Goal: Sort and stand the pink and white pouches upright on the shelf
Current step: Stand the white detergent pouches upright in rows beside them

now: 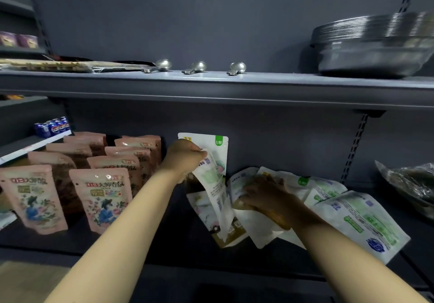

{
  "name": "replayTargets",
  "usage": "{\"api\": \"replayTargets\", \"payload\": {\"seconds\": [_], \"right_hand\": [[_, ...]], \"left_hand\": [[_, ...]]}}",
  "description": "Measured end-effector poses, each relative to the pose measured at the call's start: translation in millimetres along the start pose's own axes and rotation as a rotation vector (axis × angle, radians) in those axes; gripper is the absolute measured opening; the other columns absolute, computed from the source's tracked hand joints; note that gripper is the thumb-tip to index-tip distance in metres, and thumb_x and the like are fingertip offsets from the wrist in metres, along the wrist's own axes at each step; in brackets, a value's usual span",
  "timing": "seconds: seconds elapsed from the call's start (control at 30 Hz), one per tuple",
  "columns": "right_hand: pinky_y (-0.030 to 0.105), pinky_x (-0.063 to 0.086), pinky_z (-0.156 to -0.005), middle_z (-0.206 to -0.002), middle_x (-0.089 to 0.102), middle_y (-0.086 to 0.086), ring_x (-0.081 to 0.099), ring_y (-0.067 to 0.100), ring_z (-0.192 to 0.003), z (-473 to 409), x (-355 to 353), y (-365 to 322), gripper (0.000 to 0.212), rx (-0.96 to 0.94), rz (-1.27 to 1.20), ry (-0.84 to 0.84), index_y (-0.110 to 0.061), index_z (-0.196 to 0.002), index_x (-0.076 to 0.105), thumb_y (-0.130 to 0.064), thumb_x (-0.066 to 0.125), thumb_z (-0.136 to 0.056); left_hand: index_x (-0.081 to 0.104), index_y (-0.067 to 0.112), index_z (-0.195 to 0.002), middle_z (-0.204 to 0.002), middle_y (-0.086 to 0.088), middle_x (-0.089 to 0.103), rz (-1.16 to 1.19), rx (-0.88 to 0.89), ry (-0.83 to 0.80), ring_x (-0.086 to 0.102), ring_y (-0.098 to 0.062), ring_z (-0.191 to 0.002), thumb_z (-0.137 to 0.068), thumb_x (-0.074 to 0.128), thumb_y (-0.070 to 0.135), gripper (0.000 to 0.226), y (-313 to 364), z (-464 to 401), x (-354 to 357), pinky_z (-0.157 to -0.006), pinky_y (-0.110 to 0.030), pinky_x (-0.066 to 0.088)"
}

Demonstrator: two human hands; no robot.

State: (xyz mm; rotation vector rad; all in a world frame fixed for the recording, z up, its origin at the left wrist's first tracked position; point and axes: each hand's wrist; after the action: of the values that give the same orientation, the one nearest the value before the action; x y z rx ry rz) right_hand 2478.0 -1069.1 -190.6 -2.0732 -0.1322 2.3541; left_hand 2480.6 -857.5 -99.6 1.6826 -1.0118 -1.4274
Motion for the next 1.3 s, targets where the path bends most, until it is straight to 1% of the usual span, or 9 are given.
{"api": "replayTargets", "payload": {"seconds": [0.27,0.33,0.43,0.57,0.7,0.9,1.07,1.2,1.3], "right_hand": [[0.044,0.037,-0.106,-0.134,0.051,0.002,0.047,0.025,-0.124,7,-11,-8,0.071,0.027,-0.28,0.197,-0.032,-0.137,0.034,-0.059,0.057,-0.076],[0.042,0.044,-0.101,-0.129,0.053,-0.002,0.051,0.022,-0.122,9,-19,-10,0.074,-0.118,-0.571,0.207,-0.028,-0.137,0.033,-0.049,0.069,-0.076],[0.023,0.053,-0.085,-0.114,0.06,-0.009,0.058,0.013,-0.112,14,-35,-22,0.065,-0.258,-1.165,0.214,-0.025,-0.134,0.039,-0.017,0.073,-0.08],[0.018,0.055,-0.073,-0.103,0.072,-0.002,0.07,0.014,-0.095,11,-52,-34,0.023,-0.353,-1.409,0.224,-0.014,-0.11,0.063,-0.008,0.063,-0.087],[0.026,0.058,-0.08,-0.106,0.073,0.005,0.07,0.017,-0.094,3,-50,-38,0.021,-0.306,-1.415,0.249,-0.012,-0.109,0.067,-0.013,0.064,-0.088],[0.034,0.057,-0.081,-0.101,0.074,0.007,0.071,0.022,-0.093,-4,-39,-35,0.016,-0.265,-1.436,0.272,-0.013,-0.102,0.069,-0.018,0.063,-0.089],[0.022,0.055,-0.064,-0.089,0.075,0.001,0.072,0.012,-0.079,-8,-38,-39,0.014,-0.247,-1.352,0.201,-0.01,-0.1,0.067,-0.017,0.061,-0.089],[0.036,0.056,-0.086,-0.106,0.072,0.008,0.07,0.02,-0.091,-20,-34,-46,0.028,-0.151,-1.234,0.219,-0.005,-0.108,0.067,-0.024,0.064,-0.088],[0.027,0.05,-0.077,-0.096,0.066,-0.004,0.063,0.014,-0.086,-27,-34,-52,0.041,0.016,-0.814,0.293,-0.011,-0.107,0.066,-0.046,0.06,-0.087]], "left_hand": [[0.058,0.0,-0.083,-0.09,-0.015,0.061,0.792,-0.297,-0.121,0.068,-0.014,-0.064,-0.094,0.046,0.0,0.016,11,-8,-25,-0.048,-0.021,0.056],[0.056,-0.01,-0.093,-0.096,-0.022,0.059,1.078,-0.462,-0.187,0.067,-0.023,-0.09,-0.096,0.038,-0.003,0.019,7,-6,-23,-0.043,-0.022,0.054],[0.058,-0.012,-0.091,-0.102,-0.027,0.059,1.302,-0.627,-0.277,0.053,-0.028,-0.12,-0.097,0.036,-0.001,0.025,-6,-2,-15,-0.044,-0.027,0.055],[0.061,-0.012,-0.084,-0.084,-0.03,0.058,1.458,-0.731,-0.298,0.058,-0.025,-0.103,-0.096,0.046,0.009,0.028,-26,-2,-5,-0.043,-0.03,0.055],[0.062,-0.001,-0.096,-0.083,-0.018,0.064,1.08,-0.633,-0.303,0.059,-0.026,-0.08,-0.098,0.041,0.021,0.03,-35,-4,-2,-0.043,-0.032,0.056],[0.06,0.018,-0.101,-0.097,-0.006,0.064,0.565,-0.411,-0.037,0.058,-0.024,-0.094,-0.094,0.025,0.059,0.054,-42,-16,-3,-0.086,-0.037,0.045],[0.059,0.011,-0.094,-0.101,-0.014,0.065,0.244,-0.074,0.01,0.058,-0.02,-0.078,-0.092,0.045,0.019,0.017,-41,-14,-3,-0.065,-0.027,0.045],[0.055,0.005,-0.113,-0.112,-0.012,0.06,0.029,-0.016,0.076,0.055,-0.024,-0.091,-0.092,0.037,0.014,0.029,-41,-18,-2,-0.073,-0.029,0.042],[0.049,0.006,-0.125,-0.124,-0.011,0.056,-0.06,-0.069,0.055,0.054,-0.025,-0.105,-0.094,0.032,0.018,0.037,-45,-22,-1,-0.08,-0.026,0.039]]}}
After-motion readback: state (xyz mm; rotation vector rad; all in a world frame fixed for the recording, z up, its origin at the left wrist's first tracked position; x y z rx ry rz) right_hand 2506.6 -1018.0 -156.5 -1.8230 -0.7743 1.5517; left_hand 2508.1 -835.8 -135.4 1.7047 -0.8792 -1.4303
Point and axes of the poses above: each hand's wrist, its own z-axis away from the middle knuckle, its own x-axis out of the palm, y = z × x
